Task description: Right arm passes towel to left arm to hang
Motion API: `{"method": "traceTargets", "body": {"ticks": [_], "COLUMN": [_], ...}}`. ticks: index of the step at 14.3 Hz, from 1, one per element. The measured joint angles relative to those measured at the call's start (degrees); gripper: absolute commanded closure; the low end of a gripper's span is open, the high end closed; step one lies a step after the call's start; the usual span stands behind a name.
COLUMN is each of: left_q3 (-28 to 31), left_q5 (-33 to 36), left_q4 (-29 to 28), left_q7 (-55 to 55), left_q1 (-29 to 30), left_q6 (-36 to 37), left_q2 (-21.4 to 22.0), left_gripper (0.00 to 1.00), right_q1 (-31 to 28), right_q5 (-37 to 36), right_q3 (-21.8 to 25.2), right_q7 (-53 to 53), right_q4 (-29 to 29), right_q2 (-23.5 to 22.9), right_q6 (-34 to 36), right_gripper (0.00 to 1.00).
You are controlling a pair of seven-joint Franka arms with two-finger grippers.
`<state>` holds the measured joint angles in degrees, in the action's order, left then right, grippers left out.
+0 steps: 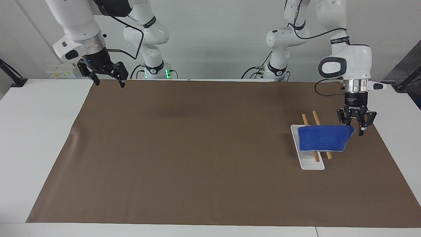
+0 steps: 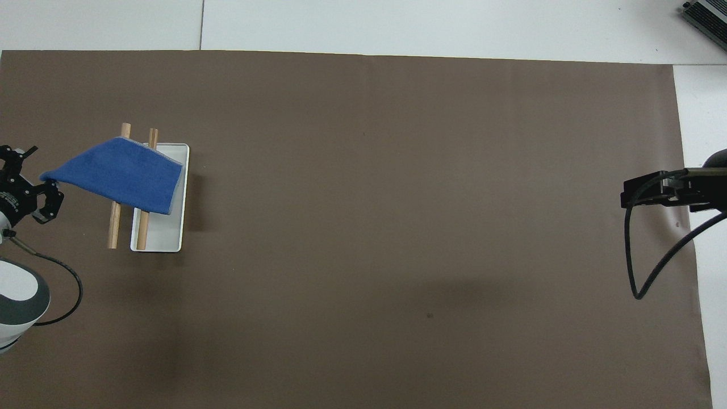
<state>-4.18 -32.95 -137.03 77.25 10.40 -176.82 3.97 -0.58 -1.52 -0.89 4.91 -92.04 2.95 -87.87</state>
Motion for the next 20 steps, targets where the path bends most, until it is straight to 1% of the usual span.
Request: {"method": "traceTargets", "body": {"ticks": [4, 5, 8, 13, 14, 15, 17, 20], "left_q3": [0.07, 0.08, 0.23, 0.3, 0.08, -0.2, -0.69, -1.11], "left_q5": [0.0, 0.0, 0.0, 0.21, 0.8, 2.58, 9.6, 19.2], "left_q4": [0.81, 1.27, 3.53, 6.42, 7.43, 8.41, 10.01, 11.03], "left_q7": [0.46, 0.52, 0.68, 0.68, 0.58, 0.48, 0.3, -0.42], "left_q1": [2.25, 2.68, 3.93, 5.7, 5.66, 5.57, 4.12, -1.38], "left_q6": [2.69, 3.9, 8.98, 17.45, 19.21, 20.78, 24.38, 27.43], "left_q2": [0.47, 0.86, 2.46, 4.63, 4.64, 4.64, 4.63, 4.55], "left_gripper": [0.31, 0.24, 0.18, 0.17, 0.14, 0.13, 0.12, 0.12], "right_q1": [0.0, -0.04, -0.72, -0.81, -0.81, -0.81, -0.71, -0.56], "right_q5": [0.07, 0.07, 0.18, 0.35, 0.35, 0.36, 0.4, 0.41], "right_q3": [0.01, 0.05, 0.2, 0.26, 0.26, 0.26, 0.25, 0.2], "right_q7": [-0.24, -0.75, -1.97, -2.28, -2.28, -2.29, -2.3, -2.3], "right_q4": [-0.12, -0.18, -1.12, -1.64, -1.65, -1.67, -1.73, -1.8], "right_q2": [0.09, 0.09, 0.13, 0.17, 0.18, 0.2, 0.22, 0.24], "right_q6": [-0.57, -0.56, -0.56, -0.62, -0.62, -0.62, -0.62, -0.62], "right_gripper": [0.0, 0.0, 0.0, 0.0, 0.0, 0.0, 0.0, 0.0]}}
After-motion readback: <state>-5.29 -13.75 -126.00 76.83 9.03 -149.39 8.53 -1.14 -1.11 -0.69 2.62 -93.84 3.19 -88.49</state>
